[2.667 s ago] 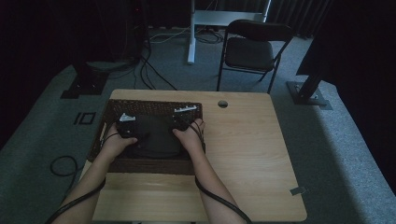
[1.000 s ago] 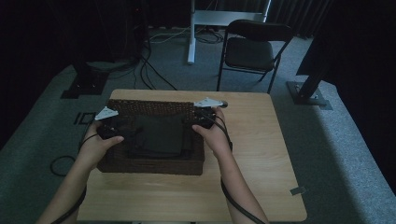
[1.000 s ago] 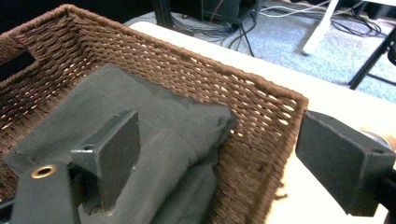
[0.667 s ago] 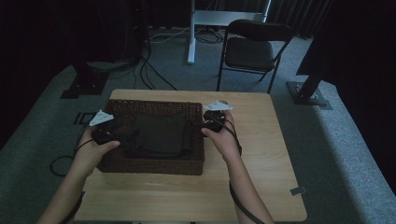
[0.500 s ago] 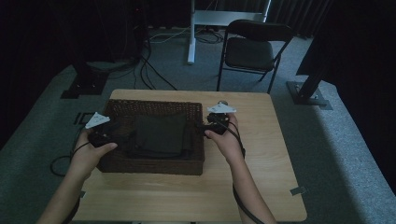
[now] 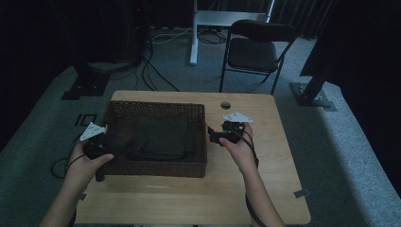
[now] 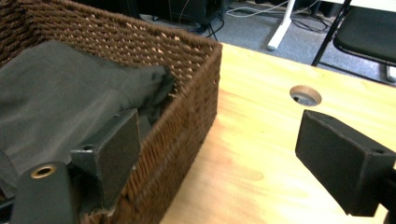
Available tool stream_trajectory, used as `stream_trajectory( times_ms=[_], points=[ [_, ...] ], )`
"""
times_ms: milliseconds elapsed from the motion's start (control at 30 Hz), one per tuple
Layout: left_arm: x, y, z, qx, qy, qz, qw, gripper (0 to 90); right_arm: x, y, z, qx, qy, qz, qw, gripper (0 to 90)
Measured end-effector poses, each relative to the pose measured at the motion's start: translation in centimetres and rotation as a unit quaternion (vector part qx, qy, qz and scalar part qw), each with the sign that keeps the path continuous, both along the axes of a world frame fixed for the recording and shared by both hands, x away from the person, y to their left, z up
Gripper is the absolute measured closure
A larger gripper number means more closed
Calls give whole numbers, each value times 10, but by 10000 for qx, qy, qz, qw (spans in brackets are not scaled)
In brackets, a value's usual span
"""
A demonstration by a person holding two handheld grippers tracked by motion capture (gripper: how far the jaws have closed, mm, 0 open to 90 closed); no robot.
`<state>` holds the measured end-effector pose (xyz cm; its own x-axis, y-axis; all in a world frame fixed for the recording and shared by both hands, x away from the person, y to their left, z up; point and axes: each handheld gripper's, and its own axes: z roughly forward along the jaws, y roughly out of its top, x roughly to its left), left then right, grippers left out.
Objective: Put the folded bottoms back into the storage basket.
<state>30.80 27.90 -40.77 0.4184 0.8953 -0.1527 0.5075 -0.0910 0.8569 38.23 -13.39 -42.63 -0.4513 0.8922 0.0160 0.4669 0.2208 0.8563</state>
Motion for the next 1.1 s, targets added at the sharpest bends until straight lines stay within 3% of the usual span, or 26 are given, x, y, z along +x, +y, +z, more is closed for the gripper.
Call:
stream_trajectory(
  times_ms=[133, 300, 433, 500, 733, 900, 1100],
  points=[
    [-9, 3, -3, -14, -24, 5, 10000, 192, -10, -13, -7, -19, 67, 4, 10000, 138],
    [-22, 5, -1, -55, -180, -9, 9998, 193, -21, -26, -12, -162, -33, -40, 9999, 138],
    [-29, 6, 0, -143, -174, -43, 9997, 194, -27, -35, -20, -154, -50, -167, 9997, 138],
    [-34, 5, 0, -51, -218, -47, 9997, 194, -30, -40, -24, -223, 6, -179, 9996, 138],
    [-55, 3, -1, -167, -339, -124, 9992, 193, -41, -56, -32, -122, -14, -303, 9995, 138],
    [-71, 5, -12, -140, -342, -140, 9992, 193, -51, -71, -40, -166, -36, -487, 9987, 137],
    [-81, 10, -33, -157, -222, -79, 9996, 193, -56, -84, -54, -168, 118, -599, 9980, 138]
  ],
)
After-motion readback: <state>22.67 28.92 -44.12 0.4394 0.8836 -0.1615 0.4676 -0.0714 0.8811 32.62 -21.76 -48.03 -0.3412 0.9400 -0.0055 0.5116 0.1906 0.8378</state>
